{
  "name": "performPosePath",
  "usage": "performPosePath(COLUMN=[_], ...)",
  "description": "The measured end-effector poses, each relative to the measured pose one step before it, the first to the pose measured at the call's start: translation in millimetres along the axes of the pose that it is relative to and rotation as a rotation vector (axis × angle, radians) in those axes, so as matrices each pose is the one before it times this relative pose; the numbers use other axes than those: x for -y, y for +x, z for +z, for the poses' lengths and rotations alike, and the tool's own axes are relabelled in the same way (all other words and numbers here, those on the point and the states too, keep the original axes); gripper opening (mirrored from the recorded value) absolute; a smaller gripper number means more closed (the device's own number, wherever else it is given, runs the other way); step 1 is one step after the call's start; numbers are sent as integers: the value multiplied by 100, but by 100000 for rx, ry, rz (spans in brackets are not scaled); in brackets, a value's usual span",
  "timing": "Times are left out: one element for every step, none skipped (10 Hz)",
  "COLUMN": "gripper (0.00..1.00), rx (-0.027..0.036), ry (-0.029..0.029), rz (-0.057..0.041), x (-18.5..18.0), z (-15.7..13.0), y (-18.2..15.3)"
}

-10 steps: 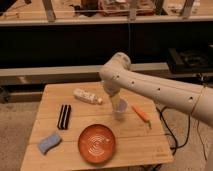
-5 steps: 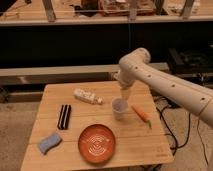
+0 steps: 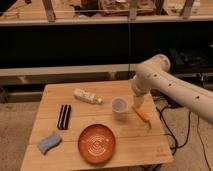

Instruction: Move the arm in a circular motion

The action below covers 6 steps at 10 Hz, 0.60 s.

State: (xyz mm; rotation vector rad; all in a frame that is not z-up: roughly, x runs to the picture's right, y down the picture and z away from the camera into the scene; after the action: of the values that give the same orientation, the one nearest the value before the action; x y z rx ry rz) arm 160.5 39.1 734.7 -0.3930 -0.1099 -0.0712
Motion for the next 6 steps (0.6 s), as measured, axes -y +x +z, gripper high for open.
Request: performPosePath(gripper=[80, 80, 80, 80, 80, 80], rx=[-1930, -1516, -1362, -266, 1109, 1000], ry=[-1159, -1469, -2058, -1511, -2322, -2073], rz=[928, 855, 1275, 641, 1266, -1397], x=[-2068, -2013, -2484, -1642, -2032, -1434], z=[-823, -716, -777, -404, -355, 97], y=[184, -26, 19, 9, -71, -565])
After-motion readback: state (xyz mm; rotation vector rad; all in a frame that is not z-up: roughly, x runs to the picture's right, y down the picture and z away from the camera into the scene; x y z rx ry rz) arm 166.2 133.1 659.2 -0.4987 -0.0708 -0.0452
